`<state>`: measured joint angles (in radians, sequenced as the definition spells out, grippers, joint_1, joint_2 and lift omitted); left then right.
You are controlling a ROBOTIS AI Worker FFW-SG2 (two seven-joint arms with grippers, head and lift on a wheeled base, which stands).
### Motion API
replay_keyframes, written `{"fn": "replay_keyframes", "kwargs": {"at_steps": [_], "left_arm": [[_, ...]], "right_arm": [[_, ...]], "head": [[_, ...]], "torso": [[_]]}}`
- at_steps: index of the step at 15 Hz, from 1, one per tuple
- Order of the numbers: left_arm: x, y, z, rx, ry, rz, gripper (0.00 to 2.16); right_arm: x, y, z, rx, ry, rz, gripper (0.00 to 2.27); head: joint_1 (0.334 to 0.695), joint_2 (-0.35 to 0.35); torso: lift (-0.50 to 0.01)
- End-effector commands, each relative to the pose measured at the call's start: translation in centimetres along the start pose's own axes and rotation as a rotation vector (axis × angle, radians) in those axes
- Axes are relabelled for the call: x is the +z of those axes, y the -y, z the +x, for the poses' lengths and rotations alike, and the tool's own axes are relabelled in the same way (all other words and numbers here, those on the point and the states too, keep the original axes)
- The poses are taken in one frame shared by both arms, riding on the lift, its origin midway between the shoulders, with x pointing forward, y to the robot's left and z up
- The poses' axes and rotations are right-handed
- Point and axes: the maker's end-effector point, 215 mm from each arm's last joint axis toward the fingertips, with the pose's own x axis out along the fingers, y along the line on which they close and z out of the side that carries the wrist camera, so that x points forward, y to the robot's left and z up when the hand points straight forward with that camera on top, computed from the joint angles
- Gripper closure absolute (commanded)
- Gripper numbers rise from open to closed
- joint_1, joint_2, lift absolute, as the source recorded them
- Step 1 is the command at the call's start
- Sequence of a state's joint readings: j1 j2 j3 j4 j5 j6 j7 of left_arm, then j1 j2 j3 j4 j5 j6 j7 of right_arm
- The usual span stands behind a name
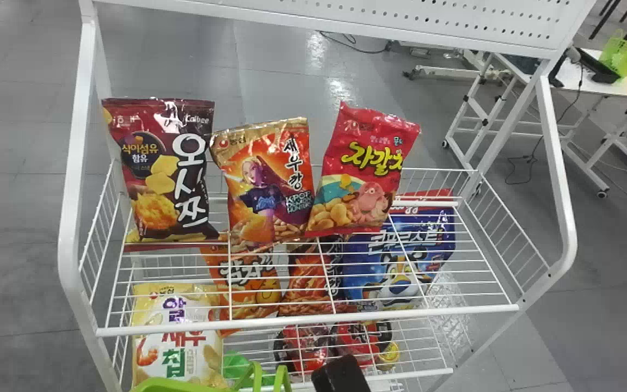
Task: Hold basket handle with left hand then pick Gkobukchip with right hand and place into basket
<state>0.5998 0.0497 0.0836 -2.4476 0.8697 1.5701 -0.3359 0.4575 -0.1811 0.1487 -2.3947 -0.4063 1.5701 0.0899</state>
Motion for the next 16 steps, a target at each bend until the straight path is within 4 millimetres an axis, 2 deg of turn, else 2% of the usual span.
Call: {"fn": "replay_keyframes", "kwargs": {"at_steps": [1, 3, 4, 7, 10, 11, 15, 16], "left_arm": [[-0.1, 0.0, 0.0, 0.001, -0.002, -0.001, 1.73], [-0.1, 0.0, 0.0, 0.001, -0.001, 0.0, 1.73], [-0.1, 0.1, 0.0, 0.002, -0.001, 0.002, 1.73], [-0.2, 0.2, 0.2, 0.0, -0.005, 0.005, 1.73], [-1.0, 0.2, 0.2, 0.001, -0.012, -0.015, 1.73], [-1.1, 0.2, 0.3, 0.0, -0.013, -0.017, 1.73], [-1.1, 0.2, 0.4, 0.001, -0.014, -0.017, 1.73], [-1.1, 0.2, 0.4, 0.002, -0.012, -0.016, 1.73]], "right_arm": [[1.9, 2.3, -3.3, -0.045, 0.085, 0.031, 0.05], [4.0, 4.1, -6.7, -0.092, 0.173, 0.038, 0.05], [4.7, 5.2, -8.4, -0.126, 0.21, 0.041, 0.05], [5.4, 7.2, -12.7, -0.181, 0.297, 0.076, 0.05], [4.9, 8.6, -14.0, -0.201, 0.312, 0.103, 0.05], [4.1, 8.7, -13.8, -0.196, 0.3, 0.118, 0.05], [11.9, 8.3, -16.1, -0.147, 0.627, 0.057, 0.06], [14.8, 7.8, -17.7, -0.143, 0.744, -0.001, 0.06]], "head": [[0.695, -0.304], [0.695, -0.35], [0.695, -0.35], [0.695, -0.35], [0.695, -0.35], [0.695, -0.35], [0.695, -0.35], [0.695, -0.35]], "torso": [[-0.032], [-0.032], [-0.032], [-0.032], [-0.032], [-0.032], [-0.032], [-0.032]]}}
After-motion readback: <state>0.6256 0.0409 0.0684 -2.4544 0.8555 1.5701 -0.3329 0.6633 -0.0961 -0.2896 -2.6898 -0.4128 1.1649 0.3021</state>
